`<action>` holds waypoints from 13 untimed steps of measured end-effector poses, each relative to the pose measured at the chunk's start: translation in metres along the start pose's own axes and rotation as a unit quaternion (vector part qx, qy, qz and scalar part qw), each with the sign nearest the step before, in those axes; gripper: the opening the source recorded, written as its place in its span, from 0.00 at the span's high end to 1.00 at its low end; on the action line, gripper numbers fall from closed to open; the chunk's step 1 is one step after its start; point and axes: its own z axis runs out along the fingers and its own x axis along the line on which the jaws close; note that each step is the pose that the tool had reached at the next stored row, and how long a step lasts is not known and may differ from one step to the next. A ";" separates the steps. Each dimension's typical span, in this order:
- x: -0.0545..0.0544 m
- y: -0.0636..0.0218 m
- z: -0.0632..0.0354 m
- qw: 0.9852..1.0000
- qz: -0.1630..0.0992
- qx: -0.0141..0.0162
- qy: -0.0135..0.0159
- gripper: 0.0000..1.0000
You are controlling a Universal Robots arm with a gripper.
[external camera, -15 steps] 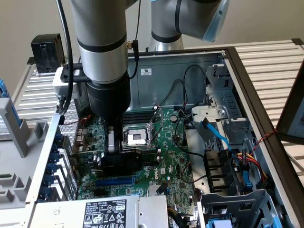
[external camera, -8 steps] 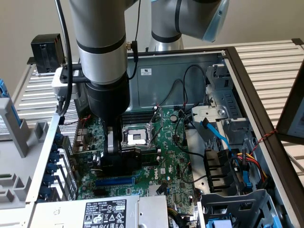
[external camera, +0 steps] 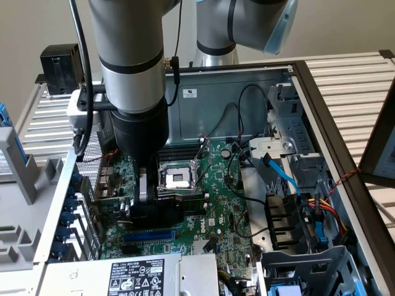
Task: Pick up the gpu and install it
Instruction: 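Insert the gpu into the slot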
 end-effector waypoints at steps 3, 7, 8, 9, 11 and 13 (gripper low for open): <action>0.001 -0.0006 0.0000 1.000 0.000 0.000 0.000 0.74; 0.004 -0.0007 -0.0001 1.000 0.000 -0.002 -0.002 0.74; 0.004 -0.0007 -0.0001 1.000 0.000 -0.002 -0.002 0.74; 0.004 -0.0007 -0.0001 1.000 0.000 -0.002 -0.002 0.74; 0.004 -0.0007 0.0000 1.000 0.000 -0.002 -0.002 0.74; 0.004 -0.0007 0.0001 1.000 0.001 -0.002 -0.002 0.74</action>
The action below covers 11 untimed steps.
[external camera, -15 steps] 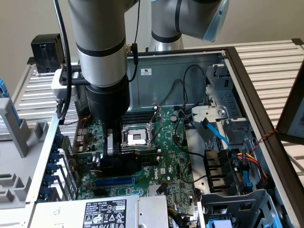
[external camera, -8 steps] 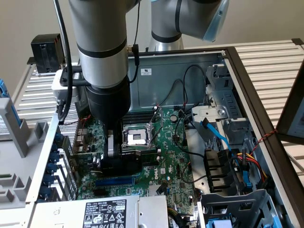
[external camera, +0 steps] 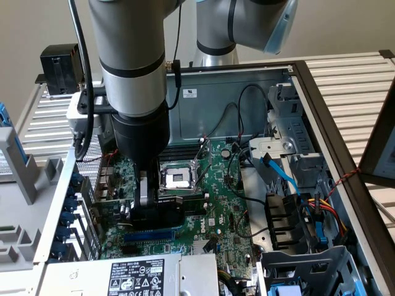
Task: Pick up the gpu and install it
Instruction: 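Insert the gpu into the slot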
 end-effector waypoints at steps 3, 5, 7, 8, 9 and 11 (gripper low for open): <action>0.000 0.0000 0.0008 1.000 0.002 -0.001 0.000 0.74; 0.000 -0.0001 0.0015 1.000 0.004 -0.002 0.000 0.74; 0.000 -0.0001 0.0019 1.000 0.006 -0.003 0.000 0.74; 0.000 -0.0001 0.0020 1.000 0.008 -0.004 0.000 0.74; 0.000 -0.0001 0.0021 1.000 0.008 -0.004 0.000 0.74; 0.000 -0.0003 0.0022 1.000 0.010 -0.005 0.000 0.74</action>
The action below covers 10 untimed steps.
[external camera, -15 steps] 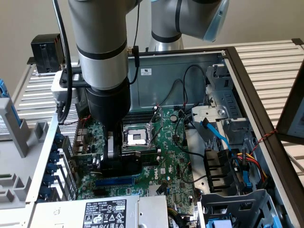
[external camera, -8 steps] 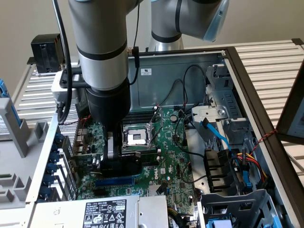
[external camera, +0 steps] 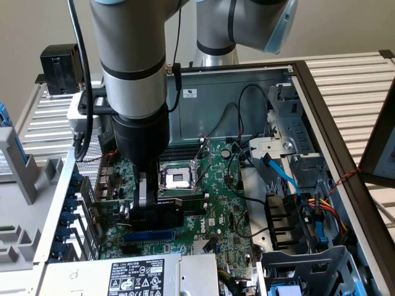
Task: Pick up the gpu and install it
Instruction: 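Insert the gpu into the slot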
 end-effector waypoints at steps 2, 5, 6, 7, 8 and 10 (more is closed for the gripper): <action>0.000 -0.0012 0.0000 1.000 0.000 0.000 0.000 0.74; 0.001 -0.0018 0.0000 1.000 0.001 0.000 0.000 0.74; 0.001 -0.0018 0.0000 1.000 0.001 0.000 0.000 0.74; 0.001 -0.0018 0.0000 1.000 0.001 -0.001 0.000 0.74; 0.001 -0.0018 0.0001 1.000 0.001 -0.001 0.000 0.74; 0.001 -0.0019 0.0009 1.000 0.001 0.000 0.000 0.74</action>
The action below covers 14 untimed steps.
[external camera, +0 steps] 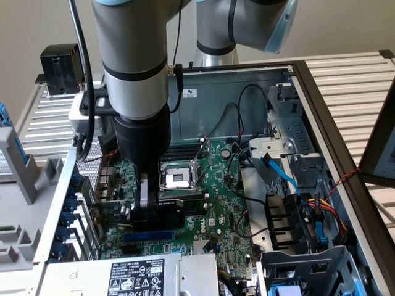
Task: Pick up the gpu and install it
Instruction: 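Insert the gpu into the slot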
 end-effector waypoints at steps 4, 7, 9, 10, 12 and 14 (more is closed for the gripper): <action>0.000 0.0000 0.0014 1.000 0.000 0.000 0.000 0.74; 0.000 0.0000 0.0016 1.000 0.000 0.000 0.000 0.74; 0.000 0.0000 0.0017 1.000 0.001 -0.001 0.000 0.74; 0.000 -0.0001 0.0019 1.000 0.001 0.000 0.000 0.74; 0.000 -0.0001 0.0021 1.000 0.001 -0.001 0.000 0.74; -0.001 0.0001 0.0026 1.000 0.001 -0.001 0.000 0.74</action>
